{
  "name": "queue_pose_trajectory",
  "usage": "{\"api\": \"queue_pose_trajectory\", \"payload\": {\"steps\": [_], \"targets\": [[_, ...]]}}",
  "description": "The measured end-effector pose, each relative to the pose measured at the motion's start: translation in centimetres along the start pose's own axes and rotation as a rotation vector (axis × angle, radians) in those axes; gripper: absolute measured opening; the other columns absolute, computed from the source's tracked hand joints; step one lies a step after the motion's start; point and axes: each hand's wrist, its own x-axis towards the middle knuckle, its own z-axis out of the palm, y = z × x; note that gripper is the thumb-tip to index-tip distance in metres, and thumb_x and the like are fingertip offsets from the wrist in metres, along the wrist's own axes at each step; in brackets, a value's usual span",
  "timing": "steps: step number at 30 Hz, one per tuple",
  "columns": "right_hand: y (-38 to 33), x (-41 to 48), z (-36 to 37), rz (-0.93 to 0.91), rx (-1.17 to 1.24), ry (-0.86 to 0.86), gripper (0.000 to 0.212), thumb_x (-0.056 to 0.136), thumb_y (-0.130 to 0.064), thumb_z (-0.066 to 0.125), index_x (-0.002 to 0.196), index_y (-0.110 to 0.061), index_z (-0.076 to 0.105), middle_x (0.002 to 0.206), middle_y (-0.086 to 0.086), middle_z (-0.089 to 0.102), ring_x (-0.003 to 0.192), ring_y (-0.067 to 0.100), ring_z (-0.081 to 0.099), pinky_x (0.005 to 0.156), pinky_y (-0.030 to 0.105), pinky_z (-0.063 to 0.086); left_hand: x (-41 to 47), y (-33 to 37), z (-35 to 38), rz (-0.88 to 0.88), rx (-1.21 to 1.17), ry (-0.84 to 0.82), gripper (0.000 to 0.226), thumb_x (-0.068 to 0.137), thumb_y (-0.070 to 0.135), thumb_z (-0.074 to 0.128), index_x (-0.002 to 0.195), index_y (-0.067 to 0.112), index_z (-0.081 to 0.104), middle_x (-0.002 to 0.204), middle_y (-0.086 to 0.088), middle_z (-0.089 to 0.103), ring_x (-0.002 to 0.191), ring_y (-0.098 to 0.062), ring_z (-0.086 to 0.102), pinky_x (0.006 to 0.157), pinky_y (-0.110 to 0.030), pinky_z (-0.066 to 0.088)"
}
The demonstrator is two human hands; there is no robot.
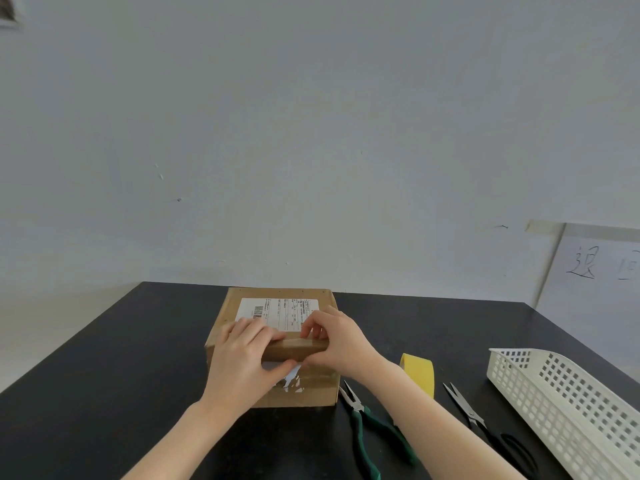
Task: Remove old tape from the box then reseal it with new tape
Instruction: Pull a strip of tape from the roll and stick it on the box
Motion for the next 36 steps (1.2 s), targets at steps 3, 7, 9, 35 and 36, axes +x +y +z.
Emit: {"api": "queue_pose_trajectory", "payload": {"steps": [3,7,9,35,36], "targets": [[0.0,-0.1,0.2,-0.003,-0.009,0.036,0.032,0.068,-0.022,0.081,0.093,-0.024,0.061,0.09,-0.01,0.048,0.084,0.009,0.043,0.065,0.016,0.033,0.1,0.0,0.2,0.004,0.012,0.006,0.042,0.071,0.063,0.061,0.089,0.027,0.069,0.089,0.011,0.064,0.089,-0.012,0.057,0.087,-0.031,0.041],[-0.1,0.0,0.2,-0.001,-0.01,0.023,0.031,0.069,-0.024,0.08,0.091,-0.027,0.059,0.091,-0.009,0.049,0.083,0.009,0.044,0.065,0.016,0.034,0.2,-0.1,0.3,0.009,0.016,0.005,0.042,0.071,0.063,0.062,0.088,0.025,0.069,0.089,0.009,0.065,0.087,-0.012,0.058,0.083,-0.032,0.045],[-0.2,0.0,0.1,0.001,-0.006,0.015,0.031,0.069,-0.024,0.08,0.092,-0.026,0.059,0.091,-0.009,0.049,0.083,0.009,0.044,0.065,0.016,0.034,0.2,0.0,0.2,0.003,0.021,-0.01,0.041,0.07,0.062,0.064,0.088,0.025,0.068,0.089,0.01,0.065,0.088,-0.012,0.058,0.084,-0.033,0.045],[-0.2,0.2,0.8,0.122,0.109,0.127,0.016,0.085,-0.039,0.068,0.087,-0.023,0.064,0.084,-0.012,0.055,0.081,0.008,0.051,0.067,0.018,0.039,2.1,1.2,-0.7,-0.122,0.004,-0.041,0.037,0.084,0.063,0.045,0.069,0.032,0.058,0.072,0.019,0.052,0.074,-0.004,0.048,0.083,-0.029,0.028],[-0.3,0.3,0.9,0.124,0.09,0.14,0.015,0.085,-0.038,0.067,0.086,-0.024,0.062,0.082,-0.013,0.053,0.081,0.009,0.05,0.065,0.018,0.036,2.3,1.4,-0.8,-0.137,0.001,-0.051,0.033,0.083,0.06,0.05,0.067,0.032,0.055,0.072,0.019,0.052,0.073,-0.004,0.047,0.083,-0.029,0.027]]}}
